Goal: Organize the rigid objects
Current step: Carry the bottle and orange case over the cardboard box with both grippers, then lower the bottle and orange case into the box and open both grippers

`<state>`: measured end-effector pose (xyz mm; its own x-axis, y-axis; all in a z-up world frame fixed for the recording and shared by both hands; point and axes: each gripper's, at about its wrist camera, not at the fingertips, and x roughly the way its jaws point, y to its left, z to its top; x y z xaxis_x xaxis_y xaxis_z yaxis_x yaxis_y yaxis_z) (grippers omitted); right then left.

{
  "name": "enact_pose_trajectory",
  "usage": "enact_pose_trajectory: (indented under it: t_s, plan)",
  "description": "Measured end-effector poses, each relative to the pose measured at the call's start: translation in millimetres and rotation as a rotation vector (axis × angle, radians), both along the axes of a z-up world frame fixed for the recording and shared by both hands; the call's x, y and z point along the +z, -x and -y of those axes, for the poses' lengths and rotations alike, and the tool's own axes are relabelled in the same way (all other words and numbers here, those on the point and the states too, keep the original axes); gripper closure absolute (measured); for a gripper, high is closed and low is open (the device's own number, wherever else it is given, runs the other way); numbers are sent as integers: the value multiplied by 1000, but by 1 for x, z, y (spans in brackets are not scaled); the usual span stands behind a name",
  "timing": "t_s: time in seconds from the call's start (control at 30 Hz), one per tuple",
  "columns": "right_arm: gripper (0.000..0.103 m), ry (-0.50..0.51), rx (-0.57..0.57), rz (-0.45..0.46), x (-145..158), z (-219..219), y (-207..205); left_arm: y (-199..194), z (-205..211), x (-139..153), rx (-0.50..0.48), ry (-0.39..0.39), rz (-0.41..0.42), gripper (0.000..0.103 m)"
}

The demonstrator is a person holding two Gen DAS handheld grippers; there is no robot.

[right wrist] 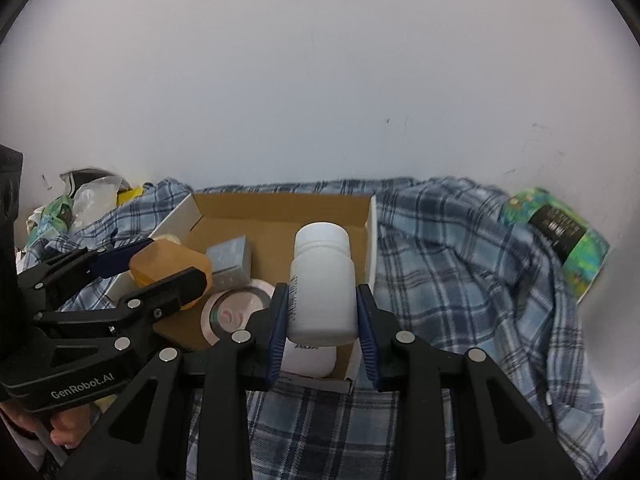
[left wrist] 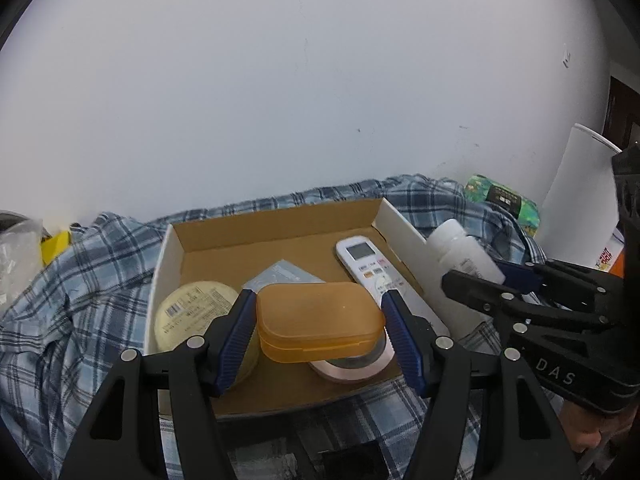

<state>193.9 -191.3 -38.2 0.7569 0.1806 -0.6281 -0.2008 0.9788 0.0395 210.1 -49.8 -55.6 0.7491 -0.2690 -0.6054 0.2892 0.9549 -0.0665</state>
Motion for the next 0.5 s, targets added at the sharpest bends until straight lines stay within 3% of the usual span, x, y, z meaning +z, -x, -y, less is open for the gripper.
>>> enact_pose_trajectory:
  t_s: [0.5]
  plan:
    - [71,20,49,-73,-22,-10,-7,-8,2,-20,-17,12,-64,35]
